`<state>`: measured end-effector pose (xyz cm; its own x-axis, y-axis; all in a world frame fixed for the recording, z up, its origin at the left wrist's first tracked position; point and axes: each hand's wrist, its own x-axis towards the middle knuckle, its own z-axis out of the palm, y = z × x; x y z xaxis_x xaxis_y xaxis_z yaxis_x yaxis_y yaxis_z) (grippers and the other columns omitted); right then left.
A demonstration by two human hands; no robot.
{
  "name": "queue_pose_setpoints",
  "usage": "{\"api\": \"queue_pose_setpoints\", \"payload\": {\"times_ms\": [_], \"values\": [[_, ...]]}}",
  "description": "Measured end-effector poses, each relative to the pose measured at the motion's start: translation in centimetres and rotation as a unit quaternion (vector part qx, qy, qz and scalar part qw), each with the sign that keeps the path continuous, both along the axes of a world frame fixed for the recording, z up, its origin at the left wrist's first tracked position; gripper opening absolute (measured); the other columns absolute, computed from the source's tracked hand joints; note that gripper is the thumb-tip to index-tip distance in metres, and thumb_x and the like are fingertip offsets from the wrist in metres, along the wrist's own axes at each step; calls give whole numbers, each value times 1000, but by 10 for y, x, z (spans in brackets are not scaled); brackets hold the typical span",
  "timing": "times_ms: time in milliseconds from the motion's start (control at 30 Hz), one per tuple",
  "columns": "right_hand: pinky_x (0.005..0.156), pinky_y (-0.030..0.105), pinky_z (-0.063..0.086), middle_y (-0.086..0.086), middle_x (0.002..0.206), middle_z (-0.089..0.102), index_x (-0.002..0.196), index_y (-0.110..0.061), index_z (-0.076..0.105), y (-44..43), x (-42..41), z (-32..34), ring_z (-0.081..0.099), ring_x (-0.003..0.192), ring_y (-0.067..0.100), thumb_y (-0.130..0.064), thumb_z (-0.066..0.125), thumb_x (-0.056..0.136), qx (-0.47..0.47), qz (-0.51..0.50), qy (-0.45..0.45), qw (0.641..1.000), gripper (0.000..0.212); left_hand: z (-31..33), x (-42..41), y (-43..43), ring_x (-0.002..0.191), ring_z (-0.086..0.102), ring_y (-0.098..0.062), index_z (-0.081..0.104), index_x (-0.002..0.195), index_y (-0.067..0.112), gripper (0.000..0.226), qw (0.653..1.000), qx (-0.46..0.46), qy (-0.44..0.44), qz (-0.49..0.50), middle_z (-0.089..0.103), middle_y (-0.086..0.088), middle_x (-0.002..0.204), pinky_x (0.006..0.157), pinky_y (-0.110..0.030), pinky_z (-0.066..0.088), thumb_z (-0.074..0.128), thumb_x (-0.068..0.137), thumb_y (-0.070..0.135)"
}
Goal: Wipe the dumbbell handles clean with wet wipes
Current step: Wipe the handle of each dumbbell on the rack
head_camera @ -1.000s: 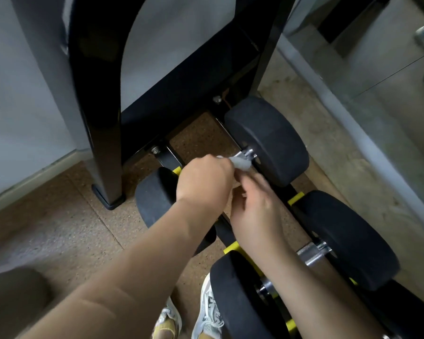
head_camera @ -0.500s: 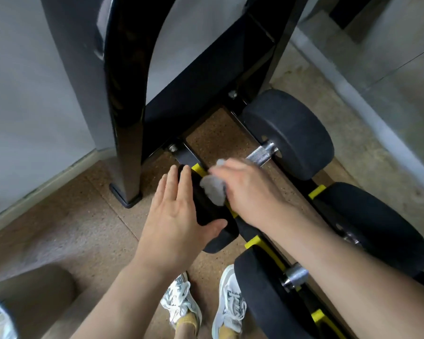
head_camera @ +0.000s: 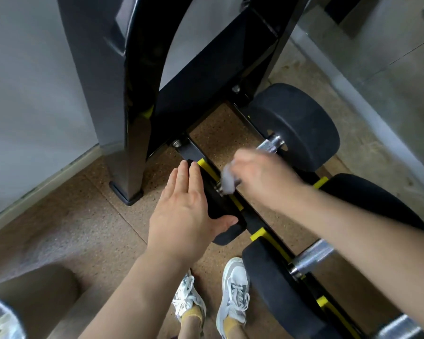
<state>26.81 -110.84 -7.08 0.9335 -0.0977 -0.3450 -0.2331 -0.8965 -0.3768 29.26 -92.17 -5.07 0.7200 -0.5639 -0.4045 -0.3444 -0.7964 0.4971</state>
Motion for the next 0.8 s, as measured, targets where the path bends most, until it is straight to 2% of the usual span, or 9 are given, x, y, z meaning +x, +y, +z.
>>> {"api": "queue_pose_setpoints", "payload": {"times_ms": [67, 100, 200, 267, 333, 500, 600, 667, 800], "values": [[53, 30, 38, 9, 76, 53, 71, -7, 65, -4, 1, 4, 54, 66, 32, -3, 62, 72, -51, -41, -78, 995, 5, 0, 0, 0, 149, -6, -19, -6, 154, 13, 117, 1000, -2, 2, -1, -6, -6, 163, 118, -26, 0, 60, 76, 70], [52, 30, 37, 9, 75, 53, 73, -6, 63, 9, -3, 5, 54, 66, 31, -4, 58, 77, -44, -49, -57, 996, 7, 0, -1, 1, 149, -6, -19, -6, 154, 13, 117, 1000, 0, 0, -1, -5, -7, 163, 118, -26, 0, 60, 76, 70], [60, 34, 45, 10, 84, 56, 88, -6, 67, 44, -13, 4, 56, 78, 30, -10, 38, 85, -19, 75, -29, 997, 30, 1, -1, 1, 150, -5, -19, -6, 154, 12, 117, 1000, 5, -10, -8, -4, -7, 163, 119, -28, 2, 60, 76, 71], [56, 34, 38, 7, 83, 51, 88, -10, 67, 19, -4, 6, 56, 76, 31, -9, 53, 84, -69, -7, -5, 998, 14, 1, 0, 3, 150, -5, -19, -6, 154, 13, 116, 1000, 7, -8, -14, -6, -6, 163, 119, -28, 2, 59, 77, 71], [52, 29, 30, 8, 78, 50, 80, -10, 67, 3, -2, 6, 55, 62, 31, -2, 66, 77, -120, -114, -72, 984, 8, 3, 2, 3, 149, -7, -19, -8, 153, 14, 115, 1000, 11, -2, -14, -8, -5, 163, 119, -28, 2, 58, 78, 70], [48, 26, 37, 4, 74, 58, 80, -16, 72, 44, -17, -5, 59, 60, 28, -6, 74, 69, -99, -15, -39, 994, 14, 12, 1, -1, 149, -9, -22, -10, 152, 11, 110, 999, 39, -10, -31, -9, -11, 162, 119, -30, -3, 51, 83, 69], [42, 23, 39, 6, 61, 59, 75, -11, 70, 7, -14, -4, 57, 47, 26, -11, 69, 82, -172, -171, -162, 956, 7, 16, -5, -1, 149, -10, -25, -12, 152, 8, 101, 996, 68, -27, -54, -12, -15, 161, 120, -33, -4, 40, 89, 68], [42, 24, 43, 6, 62, 62, 79, -8, 70, 20, -17, -7, 60, 48, 25, -9, 57, 88, -156, -206, -162, 952, 16, 15, -10, 0, 150, 1, -28, 0, 153, 3, 100, 996, 61, -44, -52, 0, -20, 160, 120, -34, 2, 43, 88, 67], [42, 28, 48, 4, 72, 66, 83, -12, 72, 24, -22, -24, 63, 51, 26, -4, 71, 77, -140, -95, -181, 969, 10, 10, -13, 3, 132, 45, -38, 45, 137, -6, 96, 992, 72, -79, -68, 45, -28, 142, 107, -46, 30, 70, 70, 58]]}}
